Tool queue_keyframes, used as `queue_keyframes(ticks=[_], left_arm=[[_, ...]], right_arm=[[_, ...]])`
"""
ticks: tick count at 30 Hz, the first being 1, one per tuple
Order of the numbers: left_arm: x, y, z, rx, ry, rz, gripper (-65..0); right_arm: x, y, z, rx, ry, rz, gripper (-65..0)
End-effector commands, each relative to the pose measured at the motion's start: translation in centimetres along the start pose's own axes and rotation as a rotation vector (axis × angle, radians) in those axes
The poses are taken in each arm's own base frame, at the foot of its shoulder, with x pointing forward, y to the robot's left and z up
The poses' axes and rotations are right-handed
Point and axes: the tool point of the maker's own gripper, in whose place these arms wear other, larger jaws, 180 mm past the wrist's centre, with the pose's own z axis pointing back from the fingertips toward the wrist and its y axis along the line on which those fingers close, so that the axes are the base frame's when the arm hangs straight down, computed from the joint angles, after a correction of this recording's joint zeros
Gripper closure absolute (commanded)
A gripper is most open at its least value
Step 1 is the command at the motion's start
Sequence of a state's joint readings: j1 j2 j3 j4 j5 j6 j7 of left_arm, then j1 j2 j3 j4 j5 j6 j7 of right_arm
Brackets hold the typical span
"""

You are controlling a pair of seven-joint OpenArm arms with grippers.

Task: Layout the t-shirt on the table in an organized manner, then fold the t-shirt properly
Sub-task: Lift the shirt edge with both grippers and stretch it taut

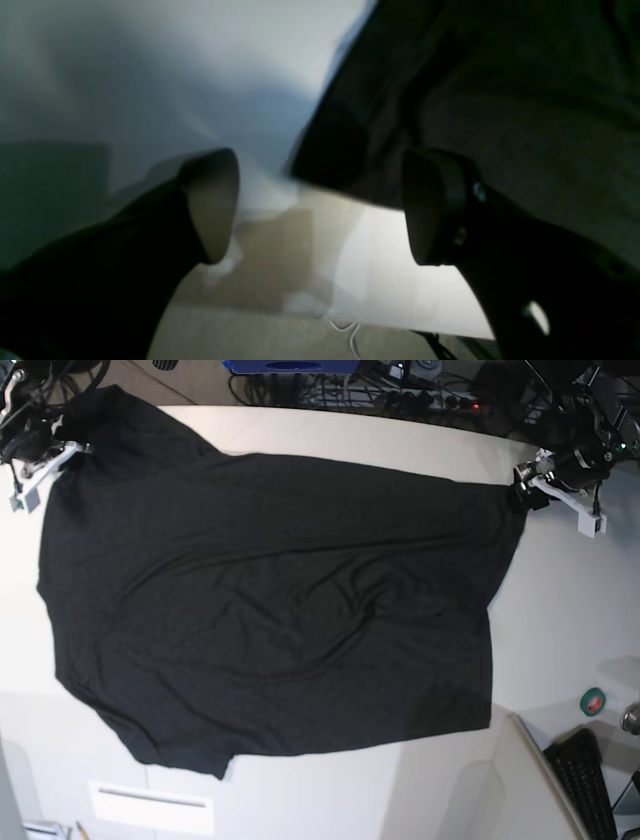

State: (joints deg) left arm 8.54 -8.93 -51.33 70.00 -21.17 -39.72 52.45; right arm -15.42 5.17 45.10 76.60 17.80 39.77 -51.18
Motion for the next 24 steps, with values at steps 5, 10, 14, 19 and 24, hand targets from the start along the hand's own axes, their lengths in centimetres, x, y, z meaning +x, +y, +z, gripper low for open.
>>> queue_keyframes(ticks=[5,10,14,19,24], left_arm=[[-1.5,-0.2,-0.8,-0.015,0.063,0.013,-47.7],[-1.6,-0.3,-0.8,-0.016,0.068,0.013,-27.2],[-1.7,-0.1,-0.8,-0.01,0.073,0.008,0.0],[-1.3,-0.4,-0.1,0.002,0.078,-0.067,0.0],[1.1,-0.4,3.8,0.082,0.003,-0.231,0.0]], right_arm=[[0.7,-0.5,0.5,-0.011,-0.02,0.013,0.0],[0.9,-0.5,0.5,-0.01,-0.026,0.014,0.0],[0.5,-0.4,0.0,0.0,-0.011,-0.001,0.0],[1.2,-1.4,0.8,-0.027,-0.023,0.013,0.0],[2.0,-2.1,3.4,-0.094,-0.039,0.086,0.0]])
